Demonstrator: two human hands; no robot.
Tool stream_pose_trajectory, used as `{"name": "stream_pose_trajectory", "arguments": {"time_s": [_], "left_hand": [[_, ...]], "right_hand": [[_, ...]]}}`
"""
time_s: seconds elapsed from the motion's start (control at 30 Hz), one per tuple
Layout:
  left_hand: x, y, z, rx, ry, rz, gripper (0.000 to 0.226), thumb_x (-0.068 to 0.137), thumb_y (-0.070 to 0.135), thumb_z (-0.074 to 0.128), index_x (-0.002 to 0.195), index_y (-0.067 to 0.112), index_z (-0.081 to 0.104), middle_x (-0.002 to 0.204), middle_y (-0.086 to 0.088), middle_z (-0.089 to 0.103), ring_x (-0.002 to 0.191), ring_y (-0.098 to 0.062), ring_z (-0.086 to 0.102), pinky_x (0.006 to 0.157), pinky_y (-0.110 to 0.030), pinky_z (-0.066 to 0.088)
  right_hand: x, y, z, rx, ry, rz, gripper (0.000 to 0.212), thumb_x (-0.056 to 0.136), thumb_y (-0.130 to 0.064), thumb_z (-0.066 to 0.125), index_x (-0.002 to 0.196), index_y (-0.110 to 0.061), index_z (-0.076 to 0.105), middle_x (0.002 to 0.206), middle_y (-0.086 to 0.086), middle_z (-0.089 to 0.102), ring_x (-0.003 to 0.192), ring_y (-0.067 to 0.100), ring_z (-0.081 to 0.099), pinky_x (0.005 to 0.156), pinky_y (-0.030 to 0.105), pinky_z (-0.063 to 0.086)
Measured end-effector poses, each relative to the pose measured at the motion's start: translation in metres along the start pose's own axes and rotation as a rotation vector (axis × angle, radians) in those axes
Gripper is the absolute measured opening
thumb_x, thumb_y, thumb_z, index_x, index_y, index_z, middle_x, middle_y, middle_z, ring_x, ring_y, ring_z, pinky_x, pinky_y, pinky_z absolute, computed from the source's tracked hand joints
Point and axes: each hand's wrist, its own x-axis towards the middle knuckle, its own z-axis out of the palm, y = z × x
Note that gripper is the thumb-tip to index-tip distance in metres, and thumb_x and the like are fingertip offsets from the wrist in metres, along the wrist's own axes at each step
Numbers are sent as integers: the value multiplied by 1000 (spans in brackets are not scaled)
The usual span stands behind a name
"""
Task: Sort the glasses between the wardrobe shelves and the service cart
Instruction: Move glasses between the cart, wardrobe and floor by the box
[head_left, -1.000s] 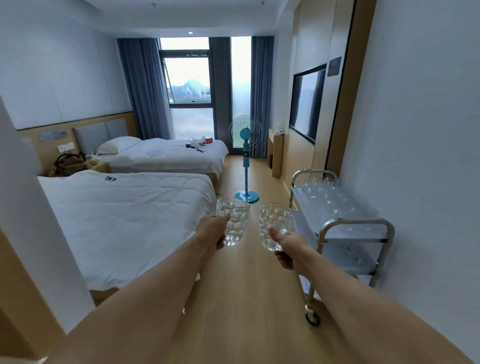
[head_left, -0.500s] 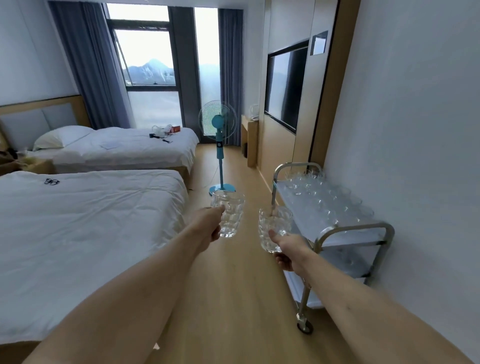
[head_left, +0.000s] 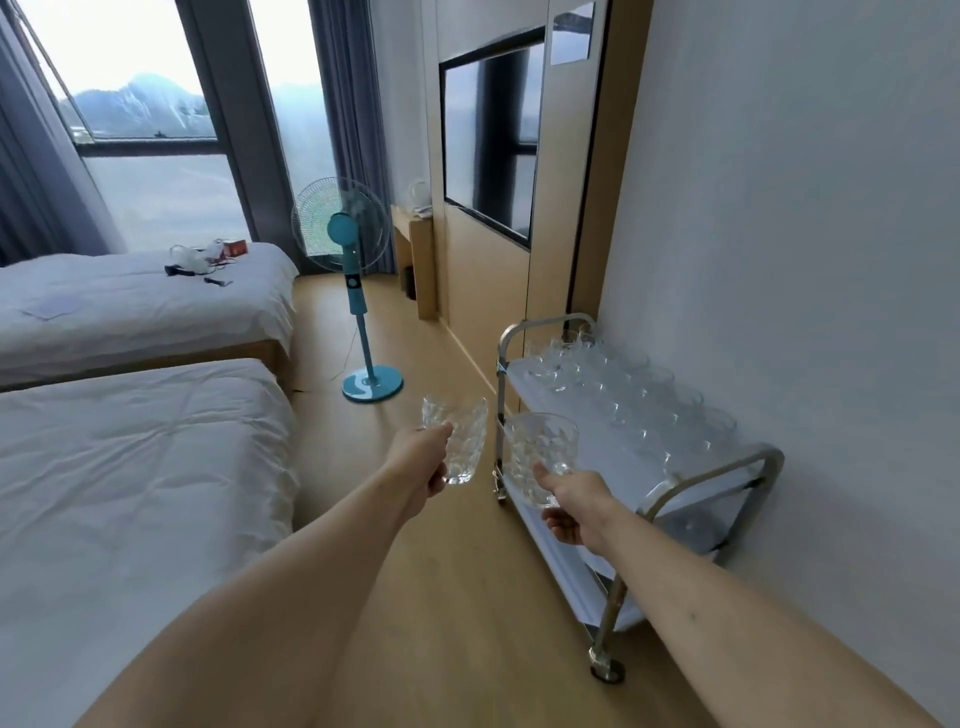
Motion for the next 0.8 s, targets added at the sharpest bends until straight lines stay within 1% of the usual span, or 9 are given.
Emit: {"name": "stream_pose_trajectory", "arguments": {"time_s": [0.1, 0.3, 0.4, 0.47, 0.53, 0.63, 0.7, 0.8], "left_hand": [[39, 4, 13, 2, -29, -36, 20, 95, 34, 65, 87, 16, 60, 66, 2, 47, 48, -11, 41, 46, -23, 39], [116, 12, 59, 16, -49, -58, 21, 96, 33, 64, 87, 15, 60, 68, 1, 49, 52, -12, 42, 48, -23, 40], [149, 20, 89, 39, -60, -78, 21, 98, 32, 62, 87, 14, 59, 67, 1, 49, 54, -13, 42, 51, -24, 40], [170, 24, 108, 56, -72, -87, 21, 98, 32, 61, 87, 14, 59, 69, -1, 49, 54, -14, 42, 52, -24, 39], [191, 29, 125, 66, -82, -92, 21, 98, 31, 61, 86, 14, 58, 69, -1, 48, 54, -14, 41, 53, -25, 40], [218, 34, 149, 74, -95, -103, 22, 97, 31, 62, 83, 15, 57, 68, 0, 49, 52, -14, 41, 52, -25, 40], [236, 37, 162, 75, -119, -107, 23, 96, 31, 63, 81, 15, 56, 67, 0, 49, 49, -13, 41, 51, -24, 41], [263, 42, 178, 83, -165, -117, 24, 97, 30, 63, 80, 15, 55, 63, 1, 47, 47, -13, 40, 50, -25, 41]], "right_hand": [[39, -8, -1, 0, 33, 42, 34, 91, -44, 74, 97, -15, 57, 63, 10, 59, 51, 17, 50, 48, 26, 49], [133, -25, -16, 29, 76, 48, 38, 89, -44, 76, 99, -12, 60, 67, 13, 63, 50, 18, 54, 50, 27, 53], [176, -34, -30, 49, 94, 63, 37, 88, -45, 77, 102, -16, 58, 66, 13, 64, 49, 18, 55, 50, 27, 53], [204, -40, -41, 56, 108, 78, 42, 87, -46, 78, 108, -14, 60, 65, 12, 64, 48, 18, 55, 50, 27, 52], [230, -44, -50, 69, 123, 89, 50, 87, -45, 78, 119, -11, 61, 65, 12, 63, 47, 18, 54, 50, 26, 51], [261, -48, -60, 77, 143, 95, 66, 87, -44, 78, 138, -9, 54, 69, 13, 63, 47, 17, 54, 50, 26, 52], [278, -51, -66, 91, 157, 109, 71, 87, -44, 78, 142, -8, 51, 71, 14, 63, 47, 17, 54, 50, 26, 52], [302, -54, -70, 104, 187, 128, 74, 86, -43, 79, 144, -8, 49, 73, 14, 63, 47, 17, 54, 50, 25, 52]]}}
